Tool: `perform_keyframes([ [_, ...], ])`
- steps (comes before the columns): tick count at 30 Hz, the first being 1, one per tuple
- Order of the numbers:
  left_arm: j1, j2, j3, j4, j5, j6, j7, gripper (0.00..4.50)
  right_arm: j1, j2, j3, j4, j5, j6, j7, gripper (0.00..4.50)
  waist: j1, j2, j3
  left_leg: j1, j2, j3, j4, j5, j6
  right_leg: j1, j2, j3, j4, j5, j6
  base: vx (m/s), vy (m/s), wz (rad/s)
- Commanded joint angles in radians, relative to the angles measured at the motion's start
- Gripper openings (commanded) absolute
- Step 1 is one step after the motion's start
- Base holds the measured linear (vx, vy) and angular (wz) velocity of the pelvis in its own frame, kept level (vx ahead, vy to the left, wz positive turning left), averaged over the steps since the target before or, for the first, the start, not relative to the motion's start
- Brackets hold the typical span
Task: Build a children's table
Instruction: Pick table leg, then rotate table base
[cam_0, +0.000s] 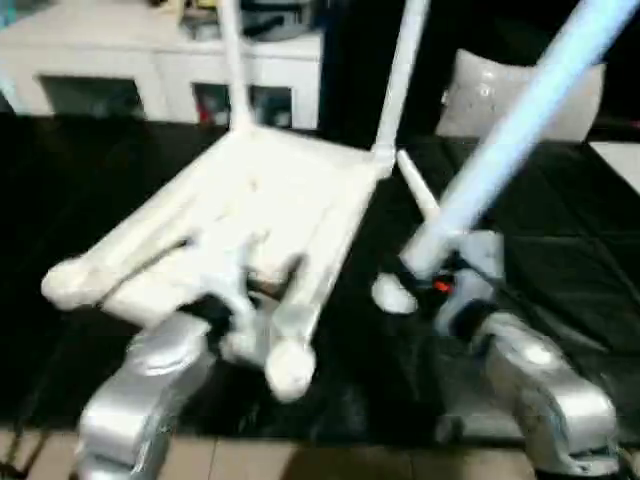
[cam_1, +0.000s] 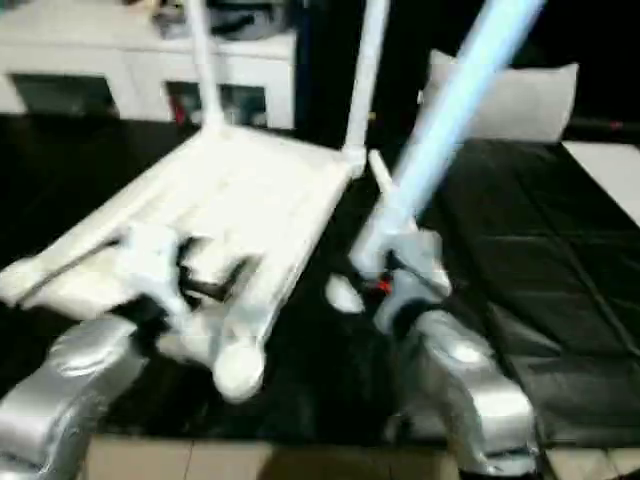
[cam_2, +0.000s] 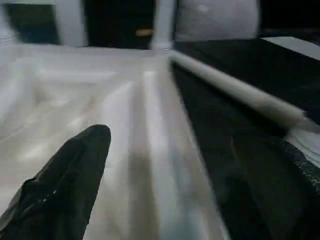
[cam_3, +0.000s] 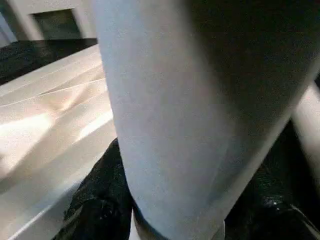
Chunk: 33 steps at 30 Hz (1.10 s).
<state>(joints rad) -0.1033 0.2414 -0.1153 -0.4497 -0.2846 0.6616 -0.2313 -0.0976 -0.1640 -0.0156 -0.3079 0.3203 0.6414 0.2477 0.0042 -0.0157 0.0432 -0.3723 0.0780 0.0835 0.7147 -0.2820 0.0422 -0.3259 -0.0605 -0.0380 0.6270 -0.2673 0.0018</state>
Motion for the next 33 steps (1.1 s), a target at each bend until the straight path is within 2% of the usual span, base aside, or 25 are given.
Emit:
perform_keyframes([
  [1,0.003,0.032,-0.006,0.004,-0.006,-0.008,-0.042,4.34,0.0,0.007,0.009,-0.018,-0.003,-0.031,-0.005,1.9,0.026,-0.026,-0.053,-0.087,0.043,-0.011,-0.044,0.17,0.009,0.113,-0.143,0.105,-0.093,0.1,-0.171,0.145,-0.043,-0.1],
  [2,0.006,0.062,-0.021,0.004,-0.024,-0.011,-0.101,4.34,0.016,0.016,-0.012,-0.031,0.027,-0.061,0.008,1.9,0.031,0.013,-0.065,-0.07,0.066,-0.005,-0.118,0.345,-0.006,0.087,-0.075,0.043,-0.037,0.381,-0.208,0.139,0.013,-0.11],
  [3,0.008,0.072,-0.023,0.003,-0.033,-0.009,-0.12,4.34,0.021,0.02,-0.02,-0.036,0.041,-0.069,0.016,1.9,0.019,0.027,-0.059,-0.042,0.096,-0.008,-0.152,0.406,0.038,0.043,-0.029,0.007,-0.016,0.44,-0.155,0.177,0.029,-0.05],
  [4,-0.001,0.109,-0.029,0.002,-0.055,0.006,-0.177,4.34,0.025,0.01,-0.025,-0.042,0.054,-0.059,0.03,1.9,0.008,0.052,-0.083,0.043,0.162,-0.049,-0.116,0.563,0.072,-0.015,-0.029,0.015,0.014,0.412,-0.136,0.177,0.029,-0.05],
  [5,-0.007,0.136,-0.033,0.001,-0.07,0.016,-0.216,4.34,0.027,0.001,-0.026,-0.045,0.059,-0.051,0.04,1.9,0.0,0.047,-0.092,0.062,0.174,-0.077,-0.112,0.72,0.096,-0.027,-0.036,0.022,0.024,0.415,-0.122,0.161,0.019,-0.03],
  [6,-0.013,0.158,-0.031,0.004,-0.082,0.02,-0.251,4.34,0.03,-0.008,-0.024,-0.049,0.059,-0.043,0.046,1.9,0.007,0.046,-0.091,0.072,0.164,-0.08,-0.104,0.912,0.109,-0.043,-0.049,0.038,0.006,0.392,-0.088,0.105,0.014,-0.07],
  [7,-0.013,0.158,-0.031,0.004,-0.082,0.02,-0.251,4.34,0.03,-0.008,-0.024,-0.049,0.059,-0.043,0.046,1.9,0.011,0.045,-0.083,0.061,0.15,-0.067,-0.107,0.891,0.1,-0.04,-0.055,0.043,-0.007,0.379,-0.084,0.105,0.014,-0.07],
  [8,-0.035,0.217,-0.033,0.009,-0.105,0.021,-0.341,4.34,0.036,-0.021,-0.023,-0.05,0.062,-0.046,0.066,1.9,0.023,0.034,-0.074,0.021,0.111,-0.026,-0.116,0.718,0.052,-0.007,-0.062,0.043,-0.023,0.399,-0.107,0.083,-0.012,-0.05],
  [9,-0.046,0.268,-0.047,0.011,-0.101,0.001,-0.41,4.34,0.039,-0.028,-0.023,-0.05,0.053,-0.056,0.074,1.9,0.04,0.03,-0.069,-0.004,0.1,-0.002,-0.136,0.484,-0.004,0.019,-0.066,0.043,-0.028,0.39,-0.112,0.0,0.0,0.0],
  [10,-0.053,0.336,-0.066,0.012,-0.093,-0.025,-0.495,4.34,0.041,-0.032,-0.029,-0.051,0.05,-0.054,0.074,1.9,0.039,0.027,-0.055,-0.004,0.109,0.006,-0.156,0.252,-0.053,0.016,-0.065,0.043,-0.042,0.292,-0.128,0.0,0.0,0.0],
  [11,-0.055,0.352,-0.07,0.012,-0.092,-0.029,-0.514,4.34,0.04,-0.032,-0.032,-0.052,0.052,-0.051,0.073,1.9,0.039,0.029,-0.048,-0.002,0.112,0.006,-0.166,0.143,-0.074,0.018,-0.067,0.044,-0.049,0.212,-0.139,-0.051,-0.021,-0.03],
  [12,-0.056,0.386,-0.076,0.013,-0.092,-0.038,-0.556,4.34,0.039,-0.03,-0.038,-0.054,0.057,-0.04,0.068,1.9,0.034,0.035,-0.044,0.005,0.119,0.006,-0.182,-0.016,-0.111,0.02,-0.068,0.044,-0.052,0.081,-0.162,-0.086,-0.013,-0.01],
  [13,-0.064,0.457,-0.089,0.031,-0.081,-0.054,-0.632,4.34,0.036,-0.041,-0.036,-0.052,0.06,-0.034,0.078,1.9,0.032,0.037,-0.035,0.012,0.124,0.007,-0.192,-0.124,-0.127,0.012,-0.068,0.047,-0.063,-0.052,-0.174,-0.086,-0.013,-0.01],
  [14,-0.067,0.472,-0.095,0.039,-0.074,-0.061,-0.647,4.34,0.036,-0.044,-0.034,-0.048,0.058,-0.037,0.083,1.9,0.031,0.036,-0.03,0.015,0.126,0.011,-0.196,-0.182,-0.134,0.005,-0.069,0.051,-0.07,-0.134,-0.175,-0.089,-0.014,-0.02],
  [15,-0.076,0.513,-0.108,0.059,-0.053,-0.079,-0.687,4.34,0.037,-0.052,-0.026,-0.04,0.055,-0.046,0.095,1.9,0.026,0.04,-0.019,0.019,0.128,0.015,-0.203,-0.302,-0.16,-0.003,-0.077,0.056,-0.085,-0.342,-0.158,-0.083,-0.007,-0.06],
  [17,-0.098,0.567,-0.126,0.105,-0.037,-0.125,-0.775,4.16,0.04,-0.073,-0.008,-0.029,0.054,-0.066,0.128,1.9,0.026,0.034,-0.013,0.025,0.127,0.015,-0.205,-0.35,-0.165,-0.009,-0.083,0.058,-0.102,-0.473,-0.13,-0.08,-0.005,-0.06],
  [18,-0.117,0.592,-0.142,0.143,-0.021,-0.16,-0.825,4.05,0.041,-0.081,-0.002,-0.026,0.058,-0.074,0.145,1.9,0.032,0.044,-0.02,0.032,0.127,0.016,-0.202,-0.339,-0.164,-0.011,-0.092,0.062,-0.107,-0.527,-0.11,-0.061,-0.009,-0.02],
  [19,-0.136,0.616,-0.159,0.178,-0.004,-0.195,-0.873,3.98,0.043,-0.091,0.006,-0.024,0.06,-0.081,0.163,1.9,0.035,0.046,-0.021,0.034,0.13,0.016,-0.204,-0.316,-0.154,-0.017,-0.092,0.066,-0.113,-0.509,-0.102,-0.061,-0.009,-0.02],
  [22,-0.205,0.652,-0.213,0.278,0.047,-0.275,-0.972,3.95,0.05,-0.119,0.026,-0.016,0.055,-0.091,0.208,1.9,0.037,0.05,-0.028,0.026,0.135,0.021,-0.21,-0.249,-0.149,-0.013,-0.083,0.062,-0.092,-0.327,-0.14,0.0,0.0,0.0],
  [24,-0.268,0.663,-0.257,0.358,0.094,-0.341,-1.033,3.62,0.058,-0.14,0.045,-0.018,0.049,-0.099,0.239,1.9,0.035,0.052,-0.031,0.021,0.135,0.022,-0.211,-0.233,-0.143,-0.007,-0.082,0.058,-0.082,-0.264,-0.168,0.0,0.0,0.0],
  [26,-0.302,0.661,-0.283,0.403,0.126,-0.379,-1.059,3.57,0.06,-0.146,0.052,-0.015,0.045,-0.106,0.248,1.9,0.039,0.051,-0.034,0.025,0.133,0.028,-0.207,-0.216,-0.136,-0.011,-0.081,0.059,-0.081,-0.223,-0.181,0.0,0.0,0.0],
  [27,-0.335,0.656,-0.31,0.452,0.169,-0.43,-1.072,3.47,0.062,-0.148,0.056,-0.01,0.039,-0.113,0.252,1.9,0.039,0.05,-0.036,0.016,0.134,0.028,-0.207,-0.183,-0.13,-0.002,-0.083,0.057,-0.077,-0.178,-0.191,0.0,0.0,0.0],
  [28,-0.335,0.656,-0.31,0.452,0.169,-0.43,-1.072,3.32,0.062,-0.148,0.056,-0.01,0.039,-0.113,0.252,1.9,0.039,0.049,-0.041,0.016,0.136,0.032,-0.203,-0.149,-0.127,-0.001,-0.083,0.055,-0.071,-0.123,-0.198,0.0,0.0,0.0],
  [29,-0.379,0.632,-0.335,0.525,0.205,-0.501,-1.093,3.19,0.062,-0.154,0.068,-0.004,0.034,-0.124,0.264,1.9,0.04,0.056,-0.045,0.015,0.137,0.031,-0.201,-0.127,-0.125,0.002,-0.084,0.054,-0.064,-0.081,-0.207,0.0,0.0,0.0],
  [33,-0.426,0.589,-0.361,0.61,0.22,-0.577,-1.15,2.94,0.065,-0.154,0.075,0.002,0.031,-0.138,0.27,1.9,0.044,0.053,-0.06,0.009,0.132,0.041,-0.181,0.035,-0.078,0.008,-0.078,0.047,-0.043,0.221,-0.243,0.0,0.0,0.0],
])
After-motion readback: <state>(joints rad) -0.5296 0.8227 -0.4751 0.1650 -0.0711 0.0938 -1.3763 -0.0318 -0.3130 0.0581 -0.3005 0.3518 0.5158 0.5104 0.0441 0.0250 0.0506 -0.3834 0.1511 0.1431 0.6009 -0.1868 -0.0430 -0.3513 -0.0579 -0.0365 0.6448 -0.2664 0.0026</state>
